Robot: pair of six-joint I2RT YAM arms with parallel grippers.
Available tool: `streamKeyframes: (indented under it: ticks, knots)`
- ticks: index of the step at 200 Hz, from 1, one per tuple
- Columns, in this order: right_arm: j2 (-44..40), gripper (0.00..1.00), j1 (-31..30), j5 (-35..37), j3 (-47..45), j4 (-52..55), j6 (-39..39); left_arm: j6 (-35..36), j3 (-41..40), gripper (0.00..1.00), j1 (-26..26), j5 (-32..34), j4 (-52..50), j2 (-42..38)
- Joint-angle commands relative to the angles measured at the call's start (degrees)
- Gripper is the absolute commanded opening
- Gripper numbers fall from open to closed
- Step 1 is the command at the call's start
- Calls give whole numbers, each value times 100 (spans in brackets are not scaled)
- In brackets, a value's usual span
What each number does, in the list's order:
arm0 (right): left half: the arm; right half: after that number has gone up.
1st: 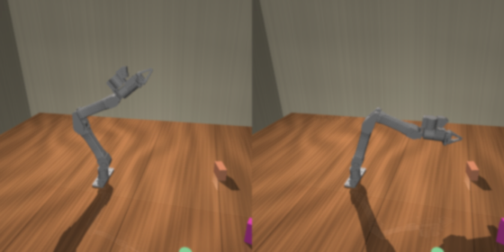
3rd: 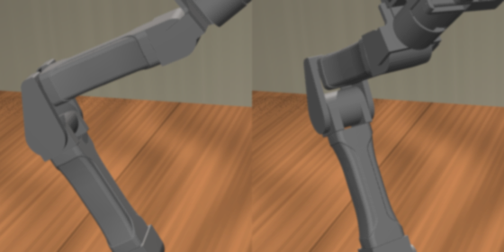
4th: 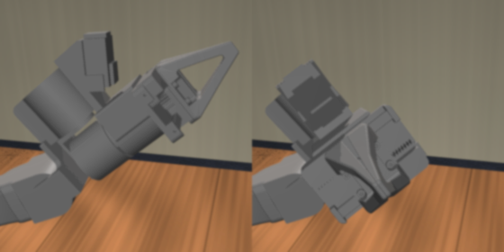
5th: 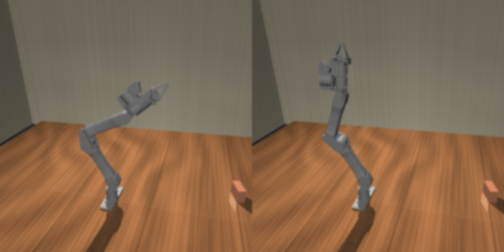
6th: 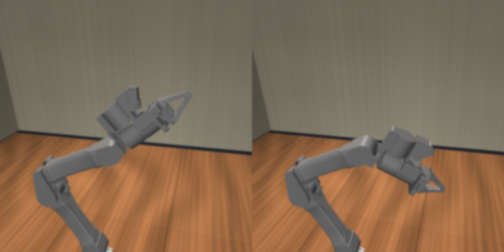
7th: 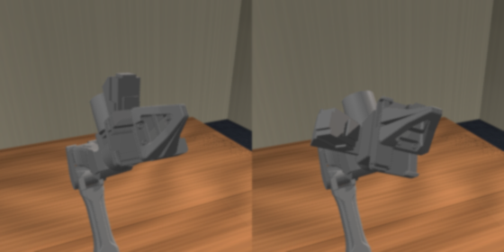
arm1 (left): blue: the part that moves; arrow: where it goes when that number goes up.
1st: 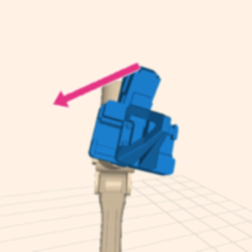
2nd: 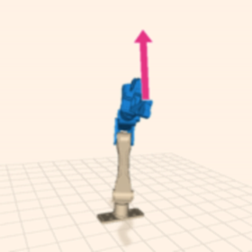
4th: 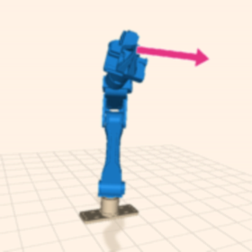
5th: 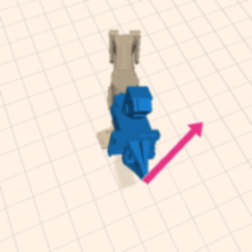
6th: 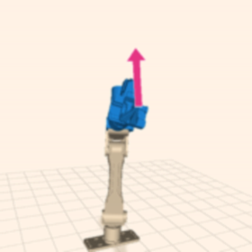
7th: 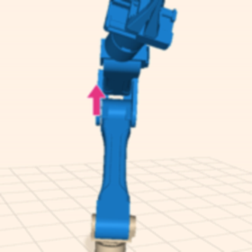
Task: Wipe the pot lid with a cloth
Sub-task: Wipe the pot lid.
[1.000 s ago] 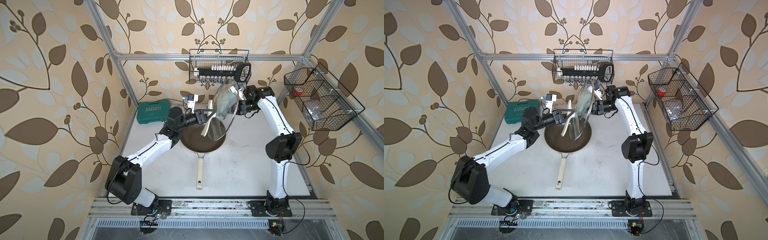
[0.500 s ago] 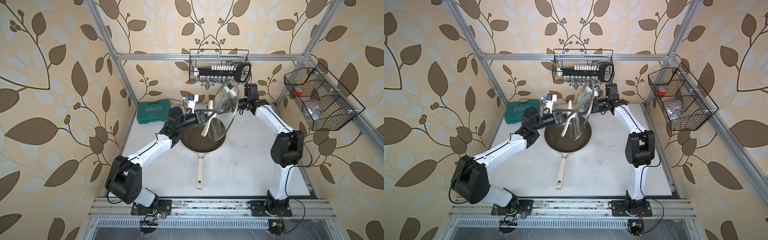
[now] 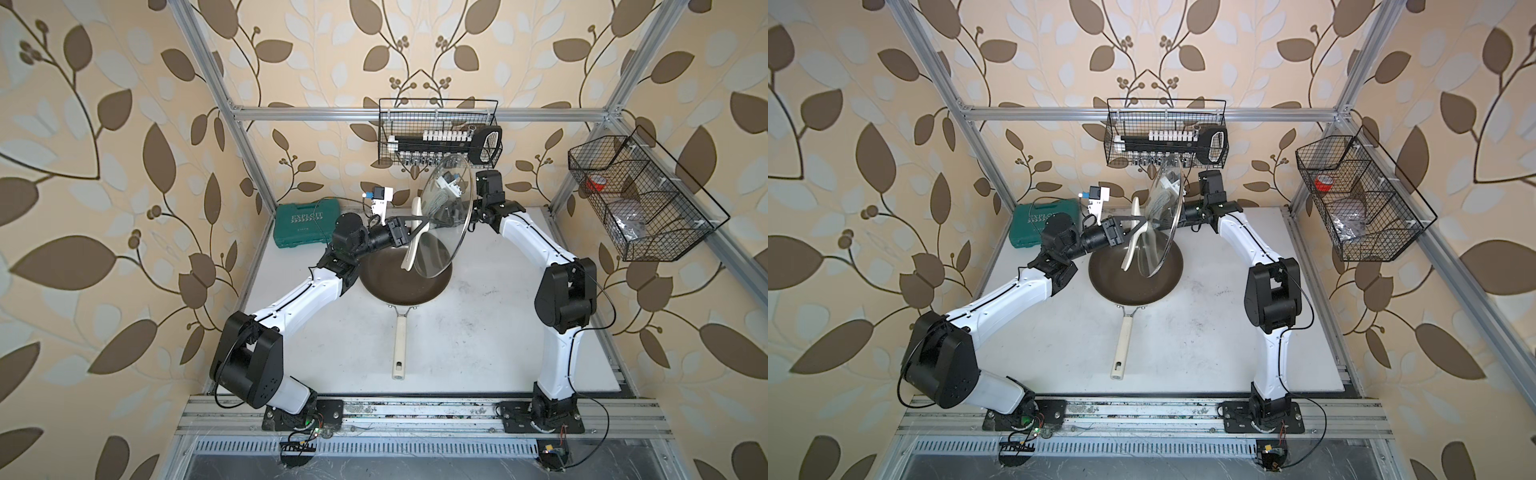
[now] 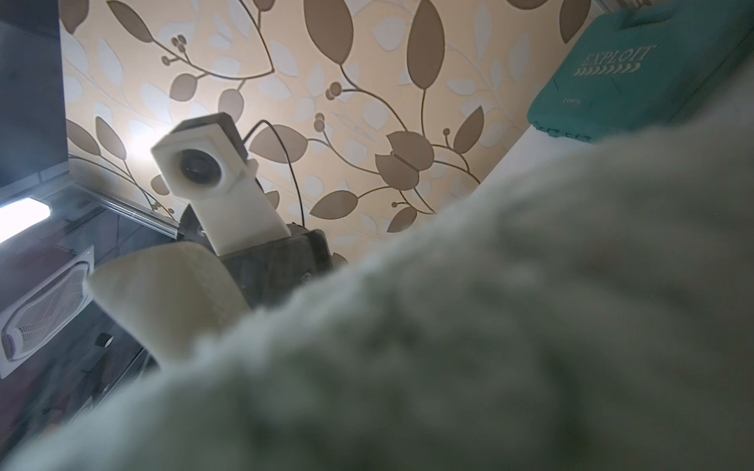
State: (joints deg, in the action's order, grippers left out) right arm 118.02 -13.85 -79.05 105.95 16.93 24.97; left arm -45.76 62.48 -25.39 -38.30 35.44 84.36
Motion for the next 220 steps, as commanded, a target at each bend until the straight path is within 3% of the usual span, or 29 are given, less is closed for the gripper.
streamKeyframes:
  ticks: [1, 78, 129, 220]
  knots:
    - [-279, 0, -284, 137, -430, 412, -611, 110, 520, 0, -54, -195, 1563, -690]
    - [-1434, 0, -504, -83, -2095, 636, -1097, 496, 412, 0, -50, -12, 1256, -815]
    - [-2532, 0, -504, -296, -2795, 564, -865, 777, 316, 0, -45, 130, 1026, -908]
    - [-2839, 0, -32, -37, -2216, 212, -476, 938, 177, 0, -45, 104, 693, -1123]
